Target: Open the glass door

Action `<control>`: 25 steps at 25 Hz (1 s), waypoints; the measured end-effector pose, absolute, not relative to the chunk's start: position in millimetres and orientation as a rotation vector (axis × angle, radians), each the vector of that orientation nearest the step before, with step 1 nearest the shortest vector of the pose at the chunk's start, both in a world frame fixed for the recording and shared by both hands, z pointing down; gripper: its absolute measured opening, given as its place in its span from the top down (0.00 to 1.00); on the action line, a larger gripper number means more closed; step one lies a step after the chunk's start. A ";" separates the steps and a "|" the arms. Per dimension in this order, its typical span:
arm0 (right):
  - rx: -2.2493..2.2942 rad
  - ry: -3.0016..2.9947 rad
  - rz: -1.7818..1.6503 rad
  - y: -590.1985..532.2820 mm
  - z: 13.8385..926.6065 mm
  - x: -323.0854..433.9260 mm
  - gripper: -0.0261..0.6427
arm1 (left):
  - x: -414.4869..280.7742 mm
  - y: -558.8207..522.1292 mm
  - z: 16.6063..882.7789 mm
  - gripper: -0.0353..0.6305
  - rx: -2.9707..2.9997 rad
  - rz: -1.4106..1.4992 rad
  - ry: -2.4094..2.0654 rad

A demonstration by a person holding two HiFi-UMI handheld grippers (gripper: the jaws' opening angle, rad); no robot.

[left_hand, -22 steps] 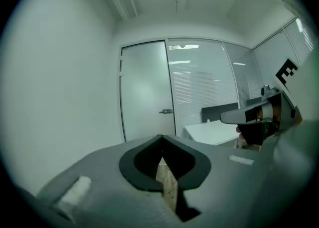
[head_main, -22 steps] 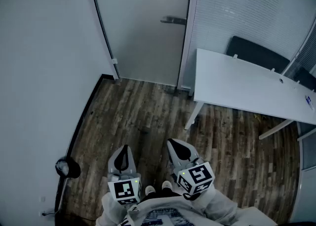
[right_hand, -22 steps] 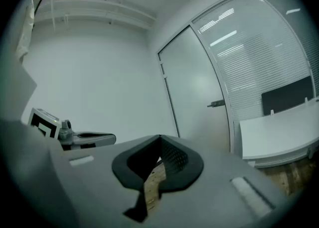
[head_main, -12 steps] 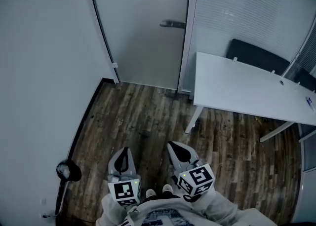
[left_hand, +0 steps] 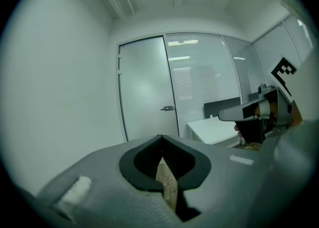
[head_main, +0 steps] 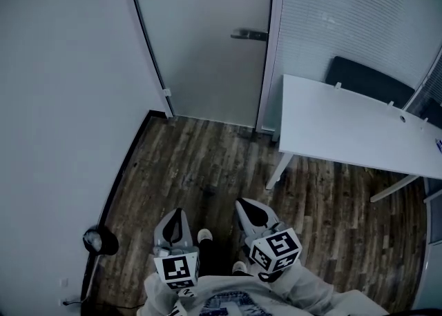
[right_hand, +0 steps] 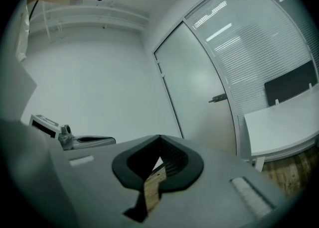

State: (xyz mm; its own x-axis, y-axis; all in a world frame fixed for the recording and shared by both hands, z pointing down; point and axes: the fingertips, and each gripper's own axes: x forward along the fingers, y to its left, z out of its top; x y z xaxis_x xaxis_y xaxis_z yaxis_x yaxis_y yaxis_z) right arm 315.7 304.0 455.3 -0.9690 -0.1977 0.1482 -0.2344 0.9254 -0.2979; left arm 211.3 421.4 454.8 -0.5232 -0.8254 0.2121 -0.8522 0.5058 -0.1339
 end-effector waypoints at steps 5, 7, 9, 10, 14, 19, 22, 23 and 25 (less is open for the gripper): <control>0.365 -2.950 0.458 278.2 462.3 278.3 0.95 | 163.6 387.8 462.2 0.94 1.487 0.293 -2.611; 0.404 -2.944 0.442 262.6 461.8 262.5 0.95 | 143.9 369.8 462.7 0.94 1.520 0.279 -2.599; 0.427 -2.942 0.427 247.4 457.9 242.5 0.95 | 122.2 353.0 457.1 0.94 1.553 0.268 -2.604; 0.431 -2.942 0.421 240.3 455.6 230.8 0.95 | 110.2 345.0 453.2 0.94 1.568 0.266 -2.611; 0.431 -2.935 0.419 220.8 453.2 174.5 0.95 | 54.2 323.6 450.6 0.94 1.561 0.254 -2.610; 0.398 -2.904 0.433 208.5 460.9 102.9 0.95 | -18.8 313.9 458.3 0.94 1.512 0.263 -2.597; 0.395 -2.894 0.426 198.6 464.6 66.1 0.95 | -56.4 306.1 461.0 0.94 1.498 0.271 -2.592; 0.396 -2.892 0.420 197.0 466.3 53.8 0.95 | -68.0 304.6 462.4 0.94 1.496 0.271 -2.590; 0.396 -2.885 0.422 195.4 470.4 29.2 0.95 | -90.3 302.1 465.9 0.94 1.495 0.271 -2.583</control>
State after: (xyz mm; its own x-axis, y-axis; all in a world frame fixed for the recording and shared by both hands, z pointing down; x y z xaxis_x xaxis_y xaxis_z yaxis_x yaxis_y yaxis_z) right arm 29.2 195.4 470.4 -0.9443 -0.2328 0.2326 -0.2897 0.9234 -0.2519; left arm -90.3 302.1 465.9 -0.4946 -0.8424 0.2139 -0.8684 0.4889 -0.0829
